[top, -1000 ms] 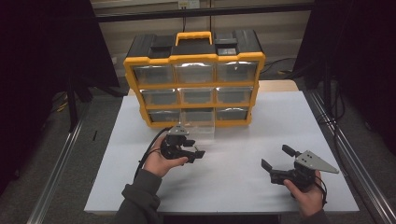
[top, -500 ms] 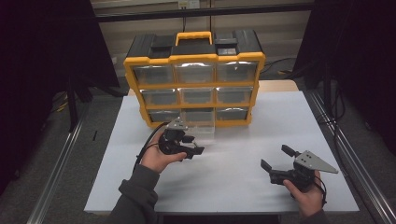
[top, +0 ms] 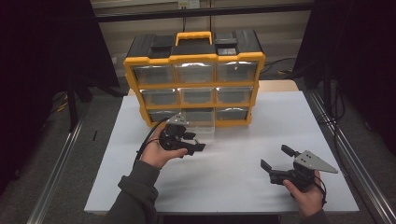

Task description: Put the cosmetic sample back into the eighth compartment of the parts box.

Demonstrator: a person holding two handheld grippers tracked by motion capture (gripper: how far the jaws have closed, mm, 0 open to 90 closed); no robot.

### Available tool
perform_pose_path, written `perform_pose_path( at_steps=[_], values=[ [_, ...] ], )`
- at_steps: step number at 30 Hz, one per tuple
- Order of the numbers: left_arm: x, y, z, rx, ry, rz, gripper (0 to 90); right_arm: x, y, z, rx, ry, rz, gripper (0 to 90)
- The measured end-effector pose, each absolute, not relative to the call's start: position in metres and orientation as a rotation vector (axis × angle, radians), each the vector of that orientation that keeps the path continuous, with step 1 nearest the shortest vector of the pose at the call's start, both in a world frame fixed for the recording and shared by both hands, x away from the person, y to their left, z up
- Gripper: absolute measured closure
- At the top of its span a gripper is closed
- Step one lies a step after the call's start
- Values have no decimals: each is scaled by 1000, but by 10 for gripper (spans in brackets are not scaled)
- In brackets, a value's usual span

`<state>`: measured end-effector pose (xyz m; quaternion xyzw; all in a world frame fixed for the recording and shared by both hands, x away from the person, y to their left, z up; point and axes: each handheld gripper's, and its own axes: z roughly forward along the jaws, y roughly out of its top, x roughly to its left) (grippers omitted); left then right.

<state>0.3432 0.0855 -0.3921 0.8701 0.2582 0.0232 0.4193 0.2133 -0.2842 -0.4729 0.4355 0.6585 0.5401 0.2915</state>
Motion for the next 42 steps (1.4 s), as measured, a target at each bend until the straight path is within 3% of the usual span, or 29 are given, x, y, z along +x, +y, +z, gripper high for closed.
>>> perform_pose_path(
  at_steps=[42],
  values=[
    [366, 85, -362, 2172, 688, 128, 396, 213, -284, -472, 1150, 1762, 1445, 28]
  ],
)
